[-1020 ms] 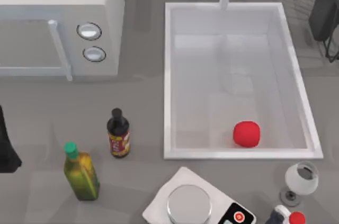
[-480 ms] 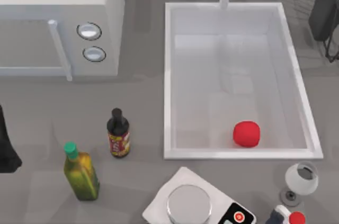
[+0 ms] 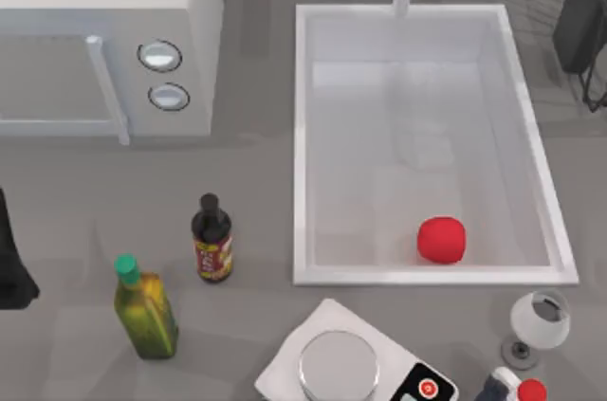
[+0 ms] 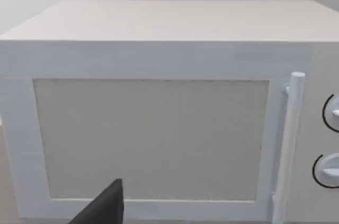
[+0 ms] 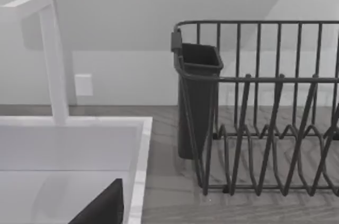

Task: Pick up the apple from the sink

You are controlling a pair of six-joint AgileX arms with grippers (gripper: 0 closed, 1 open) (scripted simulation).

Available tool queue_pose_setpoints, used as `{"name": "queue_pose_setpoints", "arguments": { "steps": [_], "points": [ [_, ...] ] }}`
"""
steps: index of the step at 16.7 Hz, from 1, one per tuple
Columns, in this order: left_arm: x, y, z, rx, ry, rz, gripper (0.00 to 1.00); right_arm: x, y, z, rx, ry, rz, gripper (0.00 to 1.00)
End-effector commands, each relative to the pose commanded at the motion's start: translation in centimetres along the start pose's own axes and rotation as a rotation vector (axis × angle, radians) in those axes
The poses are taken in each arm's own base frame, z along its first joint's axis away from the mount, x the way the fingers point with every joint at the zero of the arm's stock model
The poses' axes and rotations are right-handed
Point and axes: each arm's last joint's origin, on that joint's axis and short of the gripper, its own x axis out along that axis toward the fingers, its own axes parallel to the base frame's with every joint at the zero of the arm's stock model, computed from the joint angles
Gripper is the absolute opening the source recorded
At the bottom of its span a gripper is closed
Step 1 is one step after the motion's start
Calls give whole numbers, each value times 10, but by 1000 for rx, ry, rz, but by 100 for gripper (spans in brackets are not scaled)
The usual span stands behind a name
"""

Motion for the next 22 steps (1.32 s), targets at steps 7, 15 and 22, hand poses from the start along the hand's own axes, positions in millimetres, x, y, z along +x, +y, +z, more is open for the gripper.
{"name": "queue_pose_setpoints", "arguments": {
  "steps": [7,15,22],
  "points": [
    [0,0,0,0,0,0,100,6,7,37,54,156,52,100],
    [0,0,0,0,0,0,100,97,48,103,135,747,128,100],
    [0,0,0,0,0,0,100,213,128,62,86,1300,73,100]
  ]
}}
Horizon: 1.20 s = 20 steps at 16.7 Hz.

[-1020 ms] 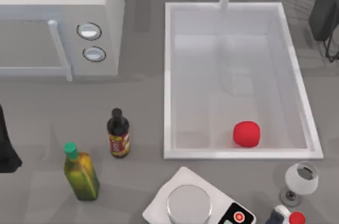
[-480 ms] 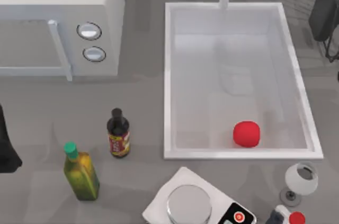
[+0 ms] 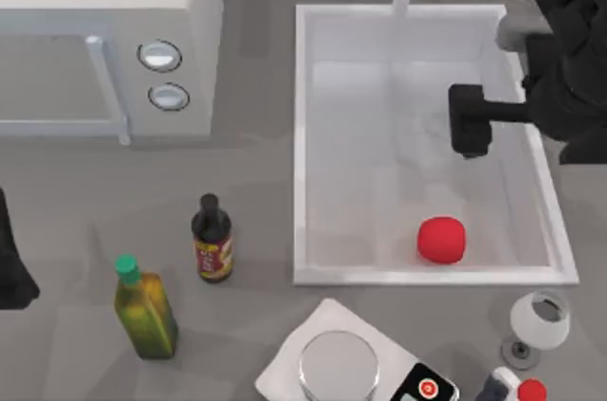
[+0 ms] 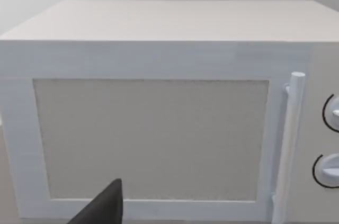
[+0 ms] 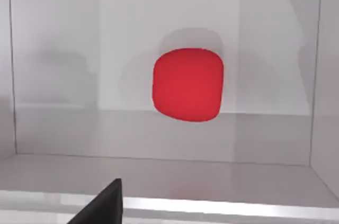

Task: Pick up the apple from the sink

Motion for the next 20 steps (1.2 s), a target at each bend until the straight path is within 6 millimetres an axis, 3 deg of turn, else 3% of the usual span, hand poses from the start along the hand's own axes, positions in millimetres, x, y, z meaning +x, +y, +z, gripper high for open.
{"name": "queue_pose_setpoints", "arguments": {
  "steps": [4,7,15,17,20],
  "points": [
    [0,0,0,0,0,0,100,54,32,20,2,195,-72,100],
    [0,0,0,0,0,0,100,75,44,24,2,261,-103,100],
    [0,0,0,0,0,0,100,83,44,24,6,269,-107,100],
    [0,0,0,0,0,0,100,102,43,21,5,273,-109,100],
    [0,0,0,0,0,0,100,146,41,13,4,266,-105,100]
  ]
}}
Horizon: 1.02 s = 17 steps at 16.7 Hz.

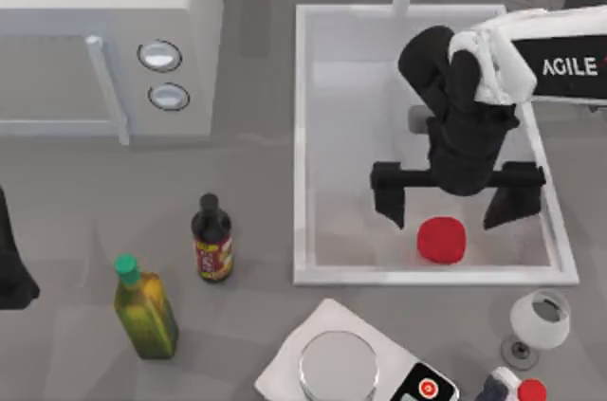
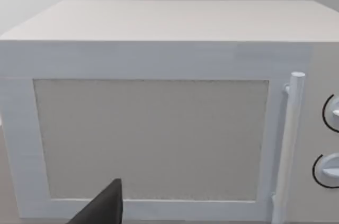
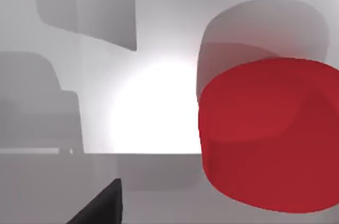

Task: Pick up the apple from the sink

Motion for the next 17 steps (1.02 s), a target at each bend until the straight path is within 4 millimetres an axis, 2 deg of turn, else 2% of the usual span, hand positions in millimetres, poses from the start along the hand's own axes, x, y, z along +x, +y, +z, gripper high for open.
{"name": "queue_pose_setpoints", "arguments": {
  "steps": [3,5,7,11,17],
  "points": [
    [0,0,0,0,0,0,100,48,0,-1,-1,-10,5,100],
    [0,0,0,0,0,0,100,72,-1,-5,-2,-5,2,100],
    [0,0,0,0,0,0,100,83,-3,-8,-2,2,-1,100],
    [0,0,0,0,0,0,100,83,-3,-8,-2,2,-1,100],
    [0,0,0,0,0,0,100,83,-3,-8,-2,2,-1,55]
  ]
}}
